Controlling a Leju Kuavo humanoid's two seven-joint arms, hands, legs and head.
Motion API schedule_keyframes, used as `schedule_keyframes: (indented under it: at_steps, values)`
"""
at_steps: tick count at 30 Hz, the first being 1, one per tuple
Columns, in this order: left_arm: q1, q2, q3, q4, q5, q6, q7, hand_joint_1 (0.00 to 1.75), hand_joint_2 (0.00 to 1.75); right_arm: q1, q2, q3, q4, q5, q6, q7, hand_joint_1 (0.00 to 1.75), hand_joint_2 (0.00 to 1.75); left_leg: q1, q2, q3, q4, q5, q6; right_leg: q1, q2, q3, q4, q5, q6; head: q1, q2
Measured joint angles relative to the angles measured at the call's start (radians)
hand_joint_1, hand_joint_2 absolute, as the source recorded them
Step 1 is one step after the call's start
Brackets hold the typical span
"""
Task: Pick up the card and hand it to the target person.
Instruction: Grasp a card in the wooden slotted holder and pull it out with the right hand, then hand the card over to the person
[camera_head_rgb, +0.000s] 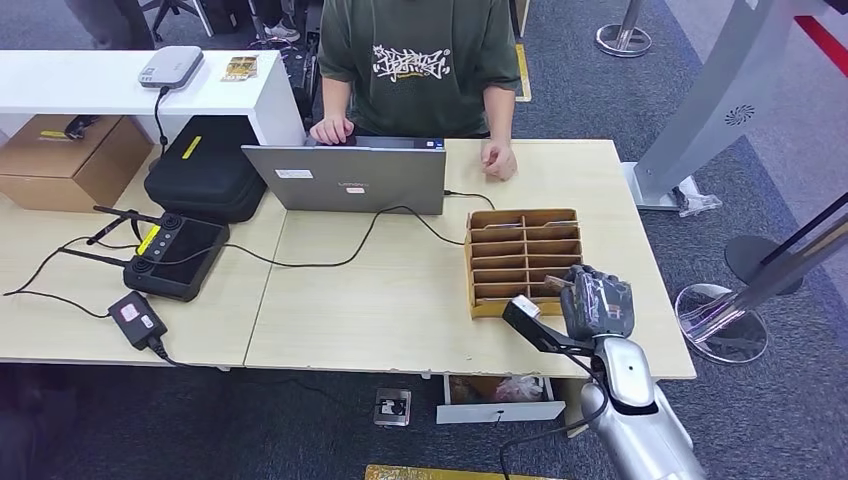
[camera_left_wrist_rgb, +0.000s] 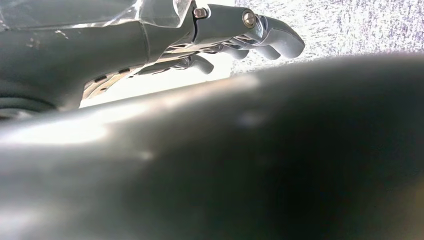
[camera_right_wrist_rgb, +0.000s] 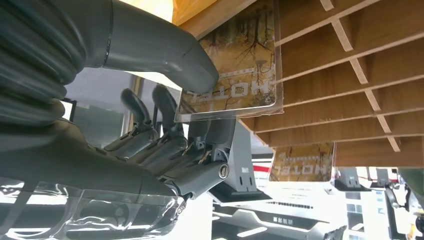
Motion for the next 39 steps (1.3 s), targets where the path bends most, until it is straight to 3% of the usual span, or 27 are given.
schedule_keyframes:
  at_steps: [13,18,27,39]
  values:
    - [-0.012,0.000,0.000,0.000,0.011,0.009,-0.044,0.00,0.00,-0.001,0.000,0.044,-0.092,0.029,-0.048,-0.051,1.43,1.75,0.000,0.000,0.000,0.000,0.001,0.000,0.000,0.000,0.000,0.000,0.000,0.000,0.000,0.000]
    - [-0.048,0.000,0.000,0.000,0.015,0.011,-0.022,0.00,0.00,-0.041,-0.004,0.077,-0.184,0.039,-0.053,-0.051,1.34,1.75,0.000,0.000,0.000,0.000,0.001,0.000,0.000,0.000,0.000,0.000,0.001,0.000,0.000,0.000]
    - [-0.136,0.001,0.000,0.000,0.028,0.016,0.009,0.00,0.00,-0.126,-0.021,0.150,-0.306,0.024,-0.052,-0.039,1.39,1.75,0.000,0.000,0.000,0.000,0.001,0.000,0.000,0.000,0.000,0.000,0.001,-0.001,0.000,0.000]
    - [-0.247,0.001,-0.012,0.000,0.042,0.030,0.083,0.00,0.00,-0.263,0.008,0.210,-0.166,-0.057,-0.064,-0.023,1.51,1.75,0.000,0.000,0.000,0.000,0.003,-0.001,0.000,0.000,0.000,0.001,0.001,-0.001,0.000,0.000]
